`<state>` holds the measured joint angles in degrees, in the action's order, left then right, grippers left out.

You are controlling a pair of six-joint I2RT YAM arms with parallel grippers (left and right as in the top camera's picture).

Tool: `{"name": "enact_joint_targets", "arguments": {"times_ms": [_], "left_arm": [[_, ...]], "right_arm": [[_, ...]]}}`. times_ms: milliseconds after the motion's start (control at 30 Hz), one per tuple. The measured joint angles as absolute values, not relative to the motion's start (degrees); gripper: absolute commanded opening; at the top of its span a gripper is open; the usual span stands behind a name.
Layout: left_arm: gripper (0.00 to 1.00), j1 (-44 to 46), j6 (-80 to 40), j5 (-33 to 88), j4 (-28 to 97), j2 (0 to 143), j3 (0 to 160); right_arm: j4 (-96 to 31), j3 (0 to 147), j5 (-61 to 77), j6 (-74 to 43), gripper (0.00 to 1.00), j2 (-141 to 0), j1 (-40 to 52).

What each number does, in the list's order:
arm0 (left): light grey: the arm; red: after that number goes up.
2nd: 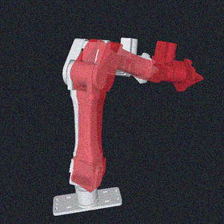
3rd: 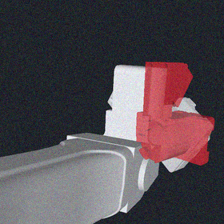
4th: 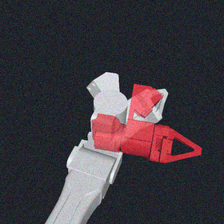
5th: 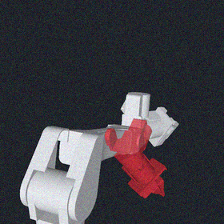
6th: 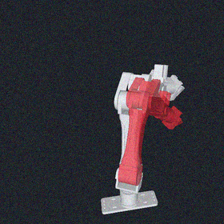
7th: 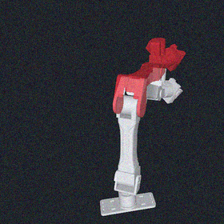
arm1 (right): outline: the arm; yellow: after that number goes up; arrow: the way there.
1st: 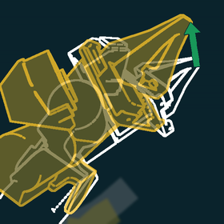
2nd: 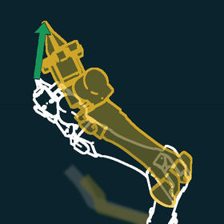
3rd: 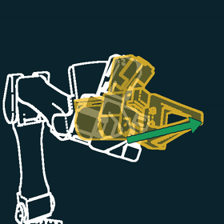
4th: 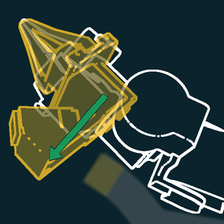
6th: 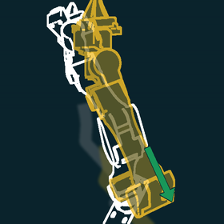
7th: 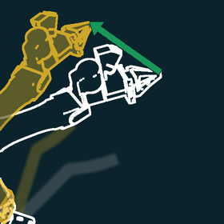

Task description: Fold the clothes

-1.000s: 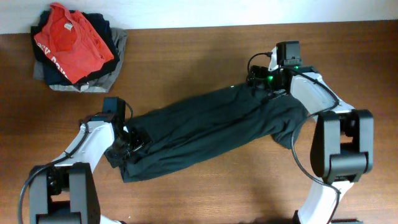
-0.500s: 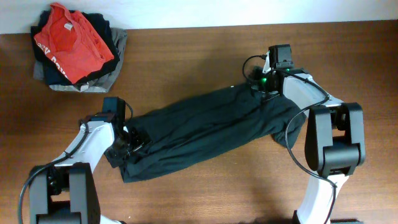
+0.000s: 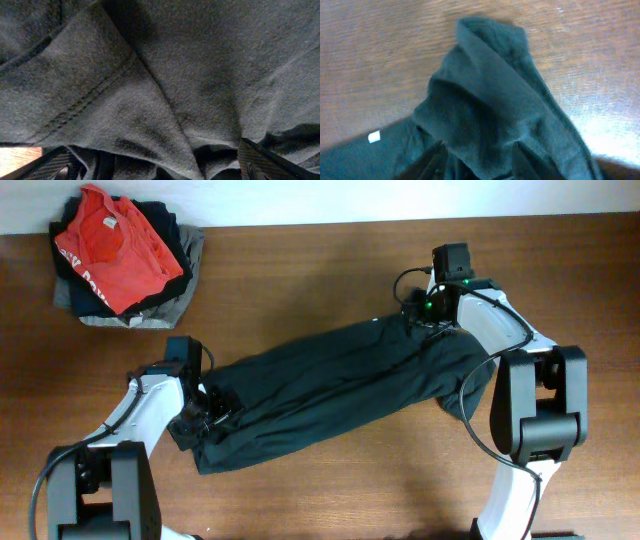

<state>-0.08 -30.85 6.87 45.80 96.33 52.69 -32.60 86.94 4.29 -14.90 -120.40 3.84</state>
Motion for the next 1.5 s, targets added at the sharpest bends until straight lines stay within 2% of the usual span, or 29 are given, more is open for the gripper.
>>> {"name": "enact_joint_targets", "arguments": {"times_ms": [200, 300, 333, 467, 533, 567, 867, 1233, 1500], "left_arm": [[0.99, -0.08, -30.85, 6.85, 45.78, 96.33, 52.69], [0.99, -0.08, -30.85, 6.87, 45.78, 96.33, 52.69], [0.99, -0.08, -30.85, 6.87, 45.80, 96.33, 52.69], [0.99, -0.08, -30.85, 6.85, 45.78, 96.33, 52.69], [0.99, -0.08, -30.85, 6.87, 45.80, 96.33, 52.69], [0.99, -0.08, -30.85, 6.87, 45.78, 96.33, 52.69], [0.98, -0.08, -29.71, 7.86, 45.80, 96.33, 52.69], [0.99, -0.08, -24.67, 11.70, 46.50, 96.33, 52.82], [0.99, -0.03, -21.39, 15.62, 47.44, 96.33, 53.19]], "right_arm": [[-34.06, 87.22, 4.05, -10.28, 0.53, -120.77, 4.73], [-34.06, 87.22, 3.44, -9.63, 0.49, -121.67, 5.56], [-34.06, 87.22, 3.16, -9.41, 0.46, -122.04, 5.82], [-34.13, 87.24, 0.05, -8.88, 0.21, -123.37, 6.76], [-34.30, 87.33, -1.58, -9.89, 0.05, -123.39, 6.90], [-34.30, 87.33, -2.31, -10.28, 0.04, -123.39, 6.94], [-42.06, 93.91, -3.66, -12.16, 0.04, -124.11, 6.98], [-62.81, 124.31, -6.50, -13.34, 0.04, -123.92, 7.07], [-66.57, 130.04, -8.16, -13.47, 0.04, -123.59, 7.07]]}}
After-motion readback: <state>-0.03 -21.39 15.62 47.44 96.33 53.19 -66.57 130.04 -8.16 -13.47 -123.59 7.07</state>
